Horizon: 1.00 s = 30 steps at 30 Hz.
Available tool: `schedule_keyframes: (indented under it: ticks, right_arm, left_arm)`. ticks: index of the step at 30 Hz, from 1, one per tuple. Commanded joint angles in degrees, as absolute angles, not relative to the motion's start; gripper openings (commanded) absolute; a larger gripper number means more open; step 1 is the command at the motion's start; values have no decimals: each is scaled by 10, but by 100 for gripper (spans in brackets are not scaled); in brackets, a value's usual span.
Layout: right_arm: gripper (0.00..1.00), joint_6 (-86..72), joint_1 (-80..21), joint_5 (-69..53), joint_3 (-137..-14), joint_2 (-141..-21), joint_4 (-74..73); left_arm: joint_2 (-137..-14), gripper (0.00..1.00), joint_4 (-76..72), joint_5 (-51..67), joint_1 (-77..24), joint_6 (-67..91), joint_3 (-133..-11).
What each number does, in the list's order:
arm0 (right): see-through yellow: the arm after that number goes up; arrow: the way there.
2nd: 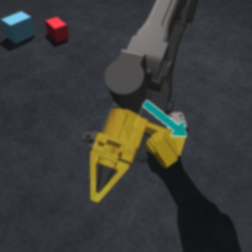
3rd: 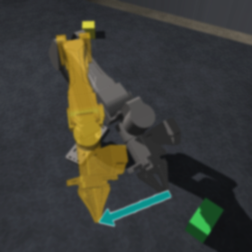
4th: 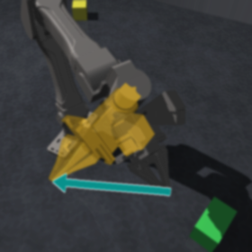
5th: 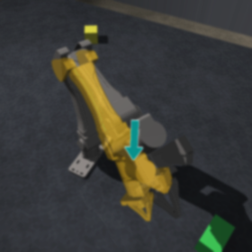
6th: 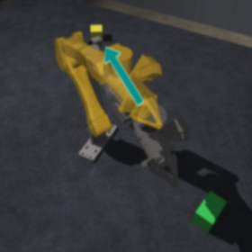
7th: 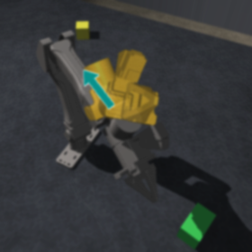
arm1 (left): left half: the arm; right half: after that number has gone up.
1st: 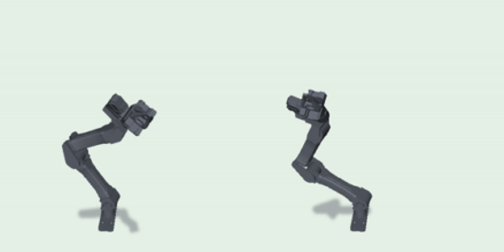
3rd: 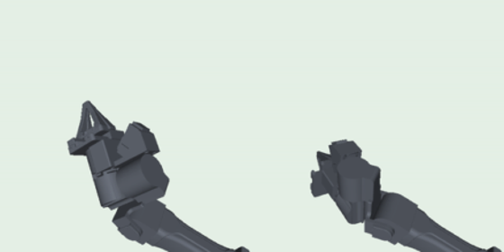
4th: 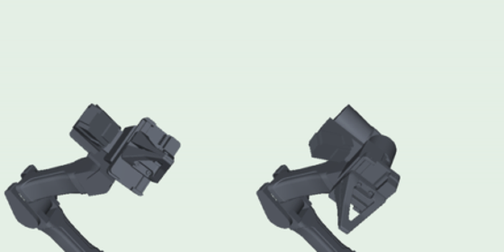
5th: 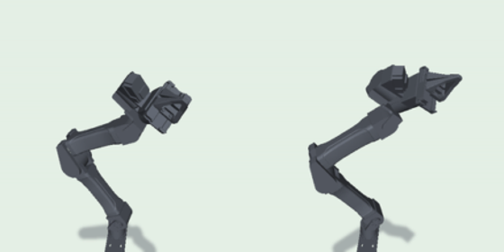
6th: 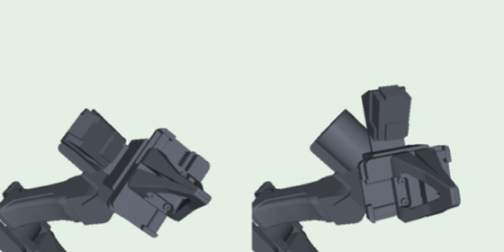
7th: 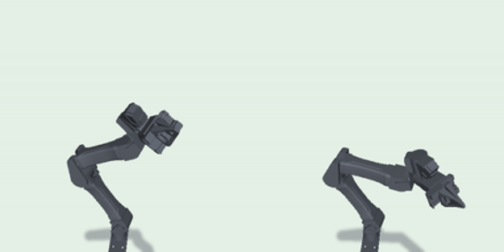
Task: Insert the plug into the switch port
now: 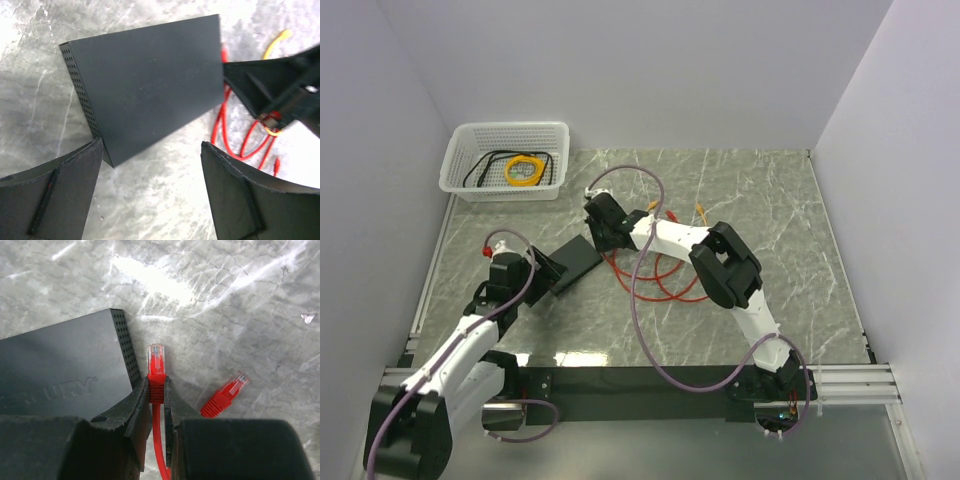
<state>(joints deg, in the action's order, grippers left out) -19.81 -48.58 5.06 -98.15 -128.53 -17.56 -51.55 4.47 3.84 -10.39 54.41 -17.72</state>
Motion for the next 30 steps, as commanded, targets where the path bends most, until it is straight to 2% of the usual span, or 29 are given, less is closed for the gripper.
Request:
schedule_keyframes:
  ticks: [1,7,8,11,15,18,24,30]
  right_arm:
    - [0,-199,-469,86,-962,-1247,-156]
    - [0,-196,-452,112,-890,-1183,-133]
    - [0,-198,-453,117,-869,-1164,-129]
    - [0,-206,-468,132,-818,-1122,-113]
    - [0,-207,-497,134,-748,-1071,-77]
    - [0,-207,-519,133,-701,-1037,-60]
    - [0,-209,-541,121,-631,-991,-28]
    - [0,-223,-550,51,-606,-971,-1]
  left_arm:
    - [-468,85,83,37,-107,546,-197]
    - [-461,91,93,-45,-107,519,-228]
    - [-469,96,80,-58,-107,520,-230]
    - [-510,99,34,-98,-106,500,-235]
    - [-538,99,-44,-134,-103,479,-235]
    - [-573,99,-85,-129,-89,447,-238]
    - [-639,99,-204,-49,-40,422,-242]
    - [-743,99,-219,31,-36,389,-300]
